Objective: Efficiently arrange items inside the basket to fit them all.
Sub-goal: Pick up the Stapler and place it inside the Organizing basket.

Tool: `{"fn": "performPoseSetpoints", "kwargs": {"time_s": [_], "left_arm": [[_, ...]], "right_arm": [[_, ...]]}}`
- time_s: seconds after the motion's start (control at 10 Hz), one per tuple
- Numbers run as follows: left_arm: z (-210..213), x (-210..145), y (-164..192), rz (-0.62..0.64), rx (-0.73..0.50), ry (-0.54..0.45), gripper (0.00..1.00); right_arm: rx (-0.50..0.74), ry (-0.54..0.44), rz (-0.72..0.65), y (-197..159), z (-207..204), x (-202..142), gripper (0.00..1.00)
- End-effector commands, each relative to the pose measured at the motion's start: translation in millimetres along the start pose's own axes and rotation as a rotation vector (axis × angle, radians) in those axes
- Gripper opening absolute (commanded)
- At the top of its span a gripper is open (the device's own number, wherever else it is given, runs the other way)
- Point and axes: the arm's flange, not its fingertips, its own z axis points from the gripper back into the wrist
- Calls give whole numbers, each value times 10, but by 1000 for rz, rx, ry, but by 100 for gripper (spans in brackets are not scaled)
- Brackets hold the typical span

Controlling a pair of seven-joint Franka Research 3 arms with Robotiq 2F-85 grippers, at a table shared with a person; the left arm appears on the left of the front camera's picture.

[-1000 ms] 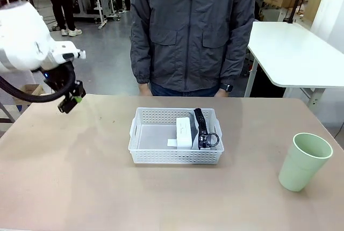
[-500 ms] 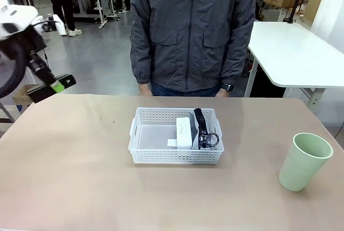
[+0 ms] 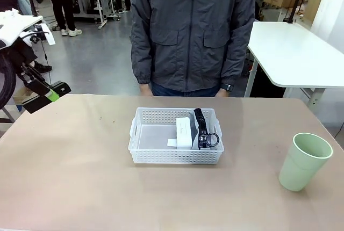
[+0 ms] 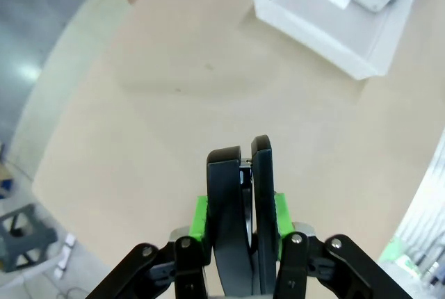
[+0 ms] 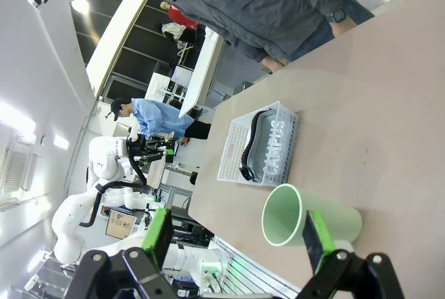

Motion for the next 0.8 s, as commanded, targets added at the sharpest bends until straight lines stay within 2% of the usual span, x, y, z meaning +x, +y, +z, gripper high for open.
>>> {"fn": "performPoseSetpoints", "kwargs": {"time_s": [0.0, 0.1, 0.2, 0.3, 0.4, 0.5, 0.7], "left_arm": [[14, -54, 44, 20, 17, -6, 42], [-132, 135, -88, -8, 18, -153, 42], [-252, 579, -350, -11, 17, -196, 42], [-432, 1149, -646, -19, 79, -152, 42], [-546, 1435, -788, -69, 103, -170, 42], [-750, 1749, -951, -146, 68, -161, 42], [-1150, 2080, -1097, -239, -64, -112, 42]], "right_arm": [[22, -16, 28, 10, -1, 25, 100], [22, -16, 28, 10, -1, 25, 100], [22, -16, 28, 10, -1, 25, 100], [22, -16, 28, 10, -1, 25, 100], [22, -16, 28, 10, -1, 25, 100], [22, -16, 28, 10, -1, 25, 100], [22, -16, 28, 10, -1, 25, 100]]}}
